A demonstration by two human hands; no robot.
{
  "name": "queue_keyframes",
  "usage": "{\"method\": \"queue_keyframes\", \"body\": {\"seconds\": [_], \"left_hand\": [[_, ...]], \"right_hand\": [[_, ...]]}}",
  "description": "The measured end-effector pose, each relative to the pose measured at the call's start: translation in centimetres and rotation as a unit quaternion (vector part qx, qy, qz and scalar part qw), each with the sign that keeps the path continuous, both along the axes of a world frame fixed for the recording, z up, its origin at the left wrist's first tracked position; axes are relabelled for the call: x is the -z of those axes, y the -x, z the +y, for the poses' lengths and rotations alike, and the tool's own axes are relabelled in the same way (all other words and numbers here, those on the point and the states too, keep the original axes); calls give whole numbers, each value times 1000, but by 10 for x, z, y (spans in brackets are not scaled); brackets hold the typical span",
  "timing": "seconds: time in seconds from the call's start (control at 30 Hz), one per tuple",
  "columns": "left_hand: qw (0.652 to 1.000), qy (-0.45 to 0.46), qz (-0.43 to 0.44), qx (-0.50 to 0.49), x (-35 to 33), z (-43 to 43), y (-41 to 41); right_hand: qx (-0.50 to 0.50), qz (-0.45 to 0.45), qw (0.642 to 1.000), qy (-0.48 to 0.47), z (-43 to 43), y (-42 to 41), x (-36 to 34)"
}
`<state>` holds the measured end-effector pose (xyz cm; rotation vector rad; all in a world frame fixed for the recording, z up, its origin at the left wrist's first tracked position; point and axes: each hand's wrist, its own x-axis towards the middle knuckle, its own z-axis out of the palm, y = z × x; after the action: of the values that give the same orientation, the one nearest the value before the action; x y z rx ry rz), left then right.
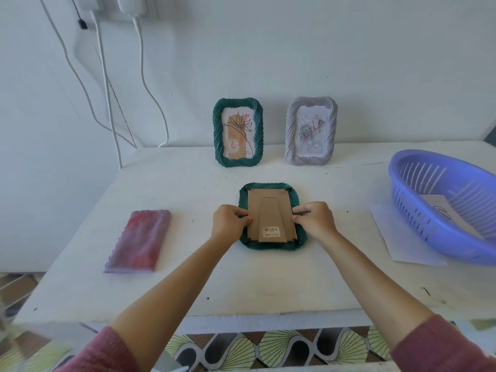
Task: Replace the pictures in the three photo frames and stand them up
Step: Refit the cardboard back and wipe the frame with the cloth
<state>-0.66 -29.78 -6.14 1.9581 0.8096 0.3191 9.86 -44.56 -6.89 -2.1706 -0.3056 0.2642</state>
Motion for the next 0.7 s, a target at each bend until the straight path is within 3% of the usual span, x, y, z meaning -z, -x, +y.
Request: {"method": "queue_keyframes", "body": {"seconds": [0.13,0.33,0.43,0.57,0.63,0.7], "left_hand": [[999,37,-1,-6,-6,2,-1],[997,55,-61,-8,-28,4,-4],[981,138,-134,-4,-48,-6,-6],[955,259,-147,9,-62,-19,-2],[959,242,-142,-24,-61,-19,0],[972,190,-114,-82,-54,-11,2]], "right_hand": [[16,10,1000,-16,-12,-9,-11],[-68,-212,973,62,-13,-8,-102],[-149,-262,945,125,6,10,-125],[-266,-215,935,95,34,37,-124],[-307,-160,937,47,40,42,-115],[-277,-140,950,14,39,37,-94]]}}
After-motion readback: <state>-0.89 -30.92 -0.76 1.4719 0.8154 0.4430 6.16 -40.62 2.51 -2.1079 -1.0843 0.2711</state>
